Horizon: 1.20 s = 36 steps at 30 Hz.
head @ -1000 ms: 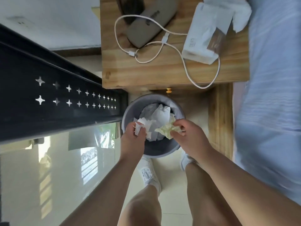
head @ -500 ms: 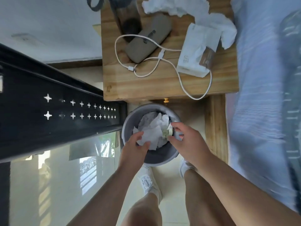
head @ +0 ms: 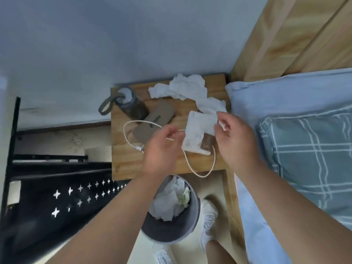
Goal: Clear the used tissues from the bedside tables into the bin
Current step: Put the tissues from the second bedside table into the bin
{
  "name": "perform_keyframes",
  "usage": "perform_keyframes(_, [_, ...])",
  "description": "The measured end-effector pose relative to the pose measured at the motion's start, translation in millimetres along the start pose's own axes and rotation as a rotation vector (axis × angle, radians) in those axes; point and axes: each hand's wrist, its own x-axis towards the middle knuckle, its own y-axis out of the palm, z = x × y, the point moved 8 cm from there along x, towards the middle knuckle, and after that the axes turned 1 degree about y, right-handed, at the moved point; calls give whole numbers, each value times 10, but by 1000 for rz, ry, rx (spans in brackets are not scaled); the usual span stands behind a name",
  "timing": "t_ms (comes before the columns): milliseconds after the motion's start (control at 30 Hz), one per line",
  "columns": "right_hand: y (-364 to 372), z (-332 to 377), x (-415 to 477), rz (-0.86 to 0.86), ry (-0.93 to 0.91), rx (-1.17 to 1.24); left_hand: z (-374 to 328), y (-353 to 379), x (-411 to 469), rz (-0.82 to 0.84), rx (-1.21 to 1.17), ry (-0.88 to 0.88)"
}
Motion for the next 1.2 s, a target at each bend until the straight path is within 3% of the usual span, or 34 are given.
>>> perform_keyframes(267, [300,-98,766,133,49,-131,-610,175,1087,-39,445,257])
perform_keyframes(367, [437,-173,885,160,66,-138,-630,300,1364,-5,669,258])
perform_keyframes(567, [598,-381,1004,166,125,-154,-508,521,1656,60,894,186])
perform_keyframes(867, [416,-314,1033,-3,118,45,-619,473,1761,-12,821,244])
perform_keyframes(1067, [180,13,893,-112,-14,66,-787,293,1554,-104,640,317])
perform_keyframes(1200, [51,133,732,-105,0,105,-869,106,1139,-148,436,335])
